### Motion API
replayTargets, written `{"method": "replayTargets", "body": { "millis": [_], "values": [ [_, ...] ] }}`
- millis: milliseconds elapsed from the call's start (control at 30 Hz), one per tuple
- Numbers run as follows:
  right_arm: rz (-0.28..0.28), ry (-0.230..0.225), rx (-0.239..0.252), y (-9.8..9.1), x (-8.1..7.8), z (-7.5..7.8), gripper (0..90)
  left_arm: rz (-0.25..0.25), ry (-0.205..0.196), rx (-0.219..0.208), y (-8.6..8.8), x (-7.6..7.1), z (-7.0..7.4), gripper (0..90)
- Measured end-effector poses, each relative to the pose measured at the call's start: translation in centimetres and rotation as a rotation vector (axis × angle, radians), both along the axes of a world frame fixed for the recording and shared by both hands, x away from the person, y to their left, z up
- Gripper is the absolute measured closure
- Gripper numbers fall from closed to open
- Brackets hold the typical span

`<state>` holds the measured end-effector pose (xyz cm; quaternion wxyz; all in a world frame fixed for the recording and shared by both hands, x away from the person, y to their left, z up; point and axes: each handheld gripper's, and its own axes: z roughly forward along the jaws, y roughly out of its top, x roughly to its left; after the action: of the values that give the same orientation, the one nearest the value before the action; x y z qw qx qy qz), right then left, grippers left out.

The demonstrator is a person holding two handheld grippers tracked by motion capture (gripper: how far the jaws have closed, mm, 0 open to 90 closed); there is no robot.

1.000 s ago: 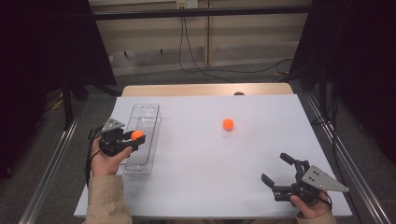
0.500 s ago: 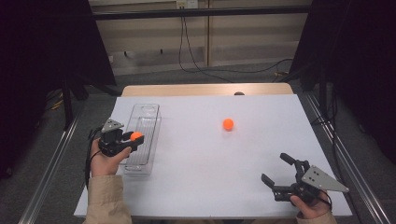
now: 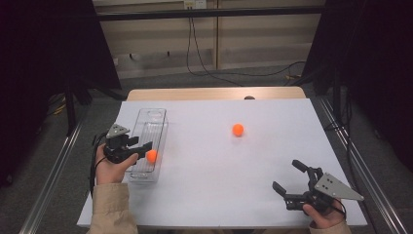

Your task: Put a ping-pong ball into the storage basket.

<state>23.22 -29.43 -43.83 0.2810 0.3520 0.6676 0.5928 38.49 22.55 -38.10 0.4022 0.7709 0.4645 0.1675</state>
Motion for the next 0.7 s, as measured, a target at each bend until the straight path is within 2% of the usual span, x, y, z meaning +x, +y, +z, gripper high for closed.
{"method": "replayTargets", "body": {
  "millis": [367,700],
  "values": [
    [0.0,-0.001,0.0,0.0,0.0,0.0,2.7,-0.018,-0.005,-0.031,-1.4,-0.1,0.3,30.1],
    [-0.001,-0.001,0.0,0.0,0.0,0.0,2.7,-0.052,-0.002,-0.04,-2.6,-0.2,0.5,24.7]
  ]
}}
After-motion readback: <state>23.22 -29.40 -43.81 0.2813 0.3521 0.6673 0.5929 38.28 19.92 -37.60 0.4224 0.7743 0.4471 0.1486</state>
